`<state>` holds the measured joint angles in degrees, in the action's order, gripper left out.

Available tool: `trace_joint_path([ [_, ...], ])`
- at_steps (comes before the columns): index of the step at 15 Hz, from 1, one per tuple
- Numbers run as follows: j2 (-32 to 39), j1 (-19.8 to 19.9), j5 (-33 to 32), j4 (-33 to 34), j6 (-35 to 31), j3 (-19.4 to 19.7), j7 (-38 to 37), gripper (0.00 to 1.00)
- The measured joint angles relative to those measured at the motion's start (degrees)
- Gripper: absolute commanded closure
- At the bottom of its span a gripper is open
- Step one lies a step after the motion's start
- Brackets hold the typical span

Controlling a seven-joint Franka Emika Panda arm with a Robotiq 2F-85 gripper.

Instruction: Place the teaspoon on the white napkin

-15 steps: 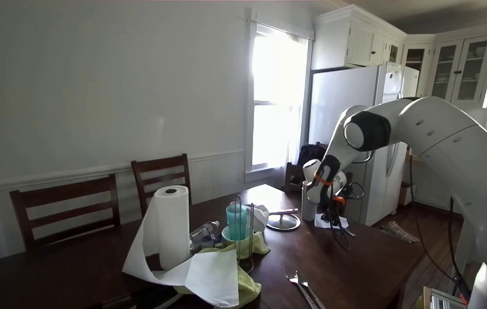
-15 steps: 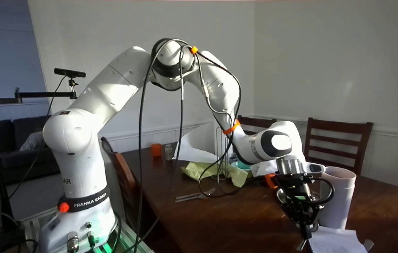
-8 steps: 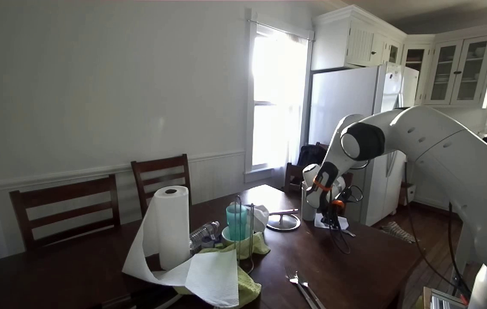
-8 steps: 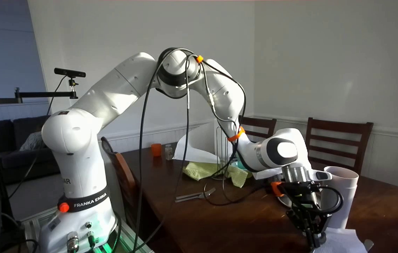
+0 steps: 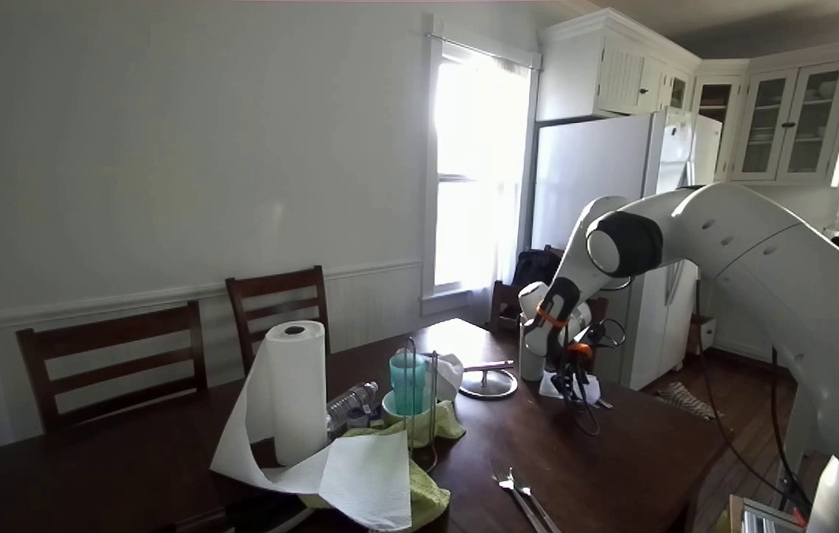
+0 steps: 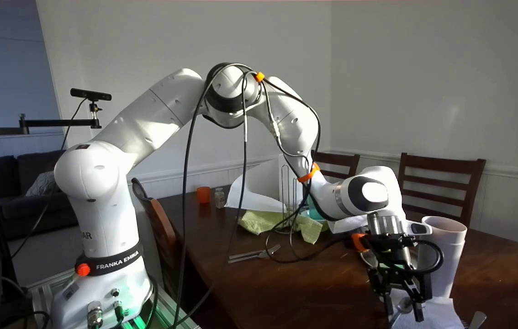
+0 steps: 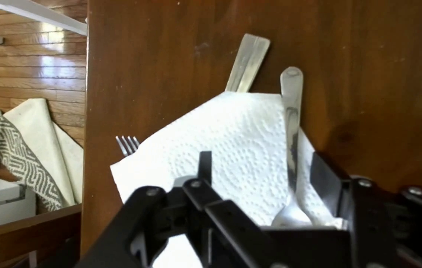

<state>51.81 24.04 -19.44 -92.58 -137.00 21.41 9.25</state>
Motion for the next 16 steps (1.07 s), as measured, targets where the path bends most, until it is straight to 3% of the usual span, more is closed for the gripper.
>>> trace_joint_path([
  [8, -7.42, -3.20, 2.40, -5.01, 5.65, -0.75, -6.20, 0.00],
  [16, -24.36, -8.23, 3.58, -16.50, 12.21, -0.71, -15.84, 0.00],
])
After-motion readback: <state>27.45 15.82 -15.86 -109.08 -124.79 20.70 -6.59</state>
